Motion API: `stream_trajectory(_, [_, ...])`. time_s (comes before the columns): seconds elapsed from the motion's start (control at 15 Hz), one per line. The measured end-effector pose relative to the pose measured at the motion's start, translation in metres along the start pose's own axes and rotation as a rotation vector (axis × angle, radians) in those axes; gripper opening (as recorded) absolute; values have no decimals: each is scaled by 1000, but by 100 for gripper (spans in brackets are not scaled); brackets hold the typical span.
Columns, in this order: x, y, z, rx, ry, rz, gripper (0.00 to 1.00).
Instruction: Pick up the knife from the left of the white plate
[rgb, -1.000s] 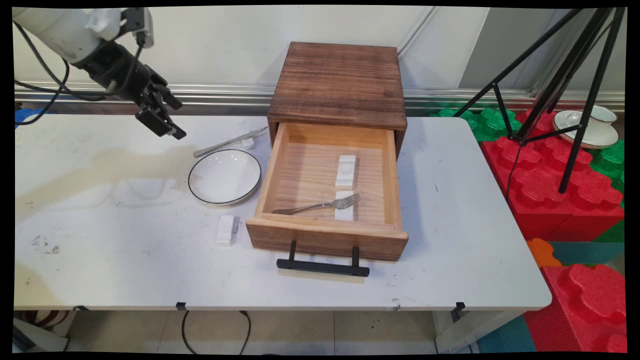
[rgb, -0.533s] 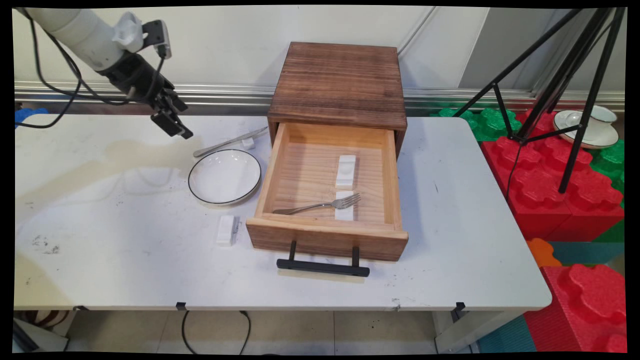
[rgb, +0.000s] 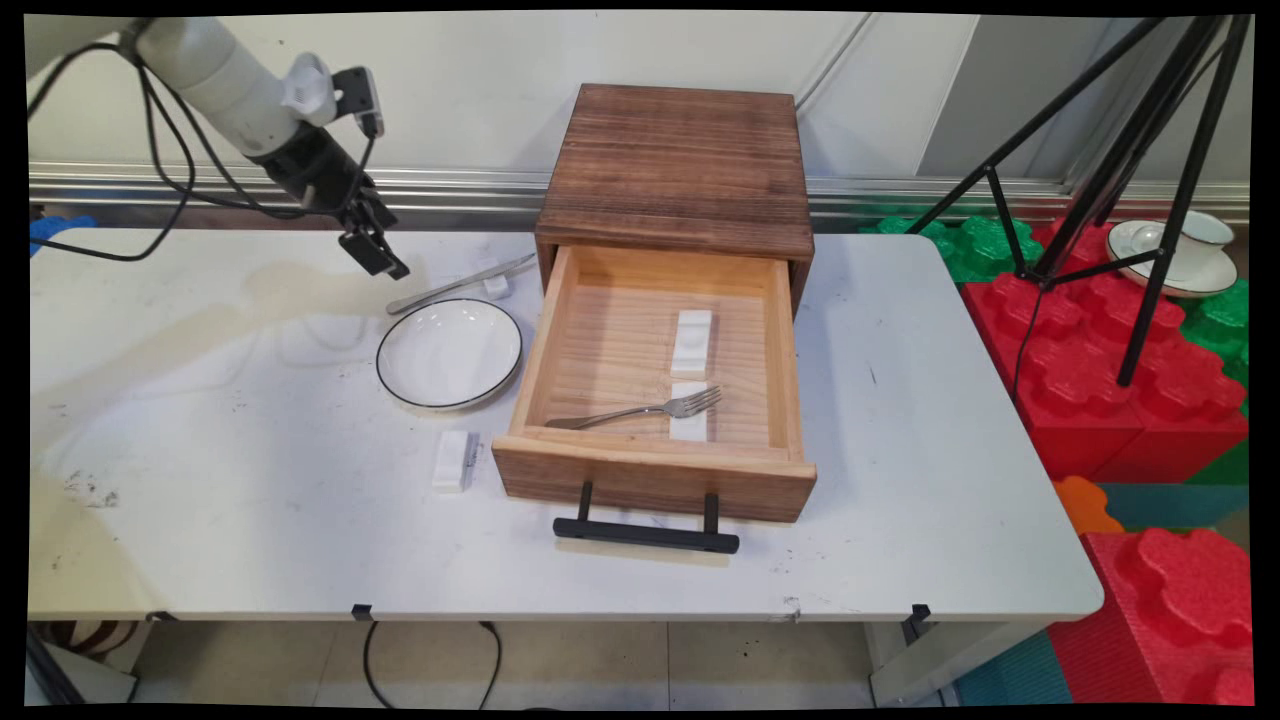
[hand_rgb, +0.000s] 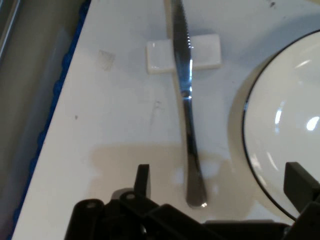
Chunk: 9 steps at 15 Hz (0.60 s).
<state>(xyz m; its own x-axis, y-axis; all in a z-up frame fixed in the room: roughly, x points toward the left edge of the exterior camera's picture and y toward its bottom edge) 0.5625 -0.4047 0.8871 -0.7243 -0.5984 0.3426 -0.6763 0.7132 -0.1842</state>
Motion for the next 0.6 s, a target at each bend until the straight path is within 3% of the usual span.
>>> stream_trajectory(0.6, [17,-23,56,0,-24,2,100])
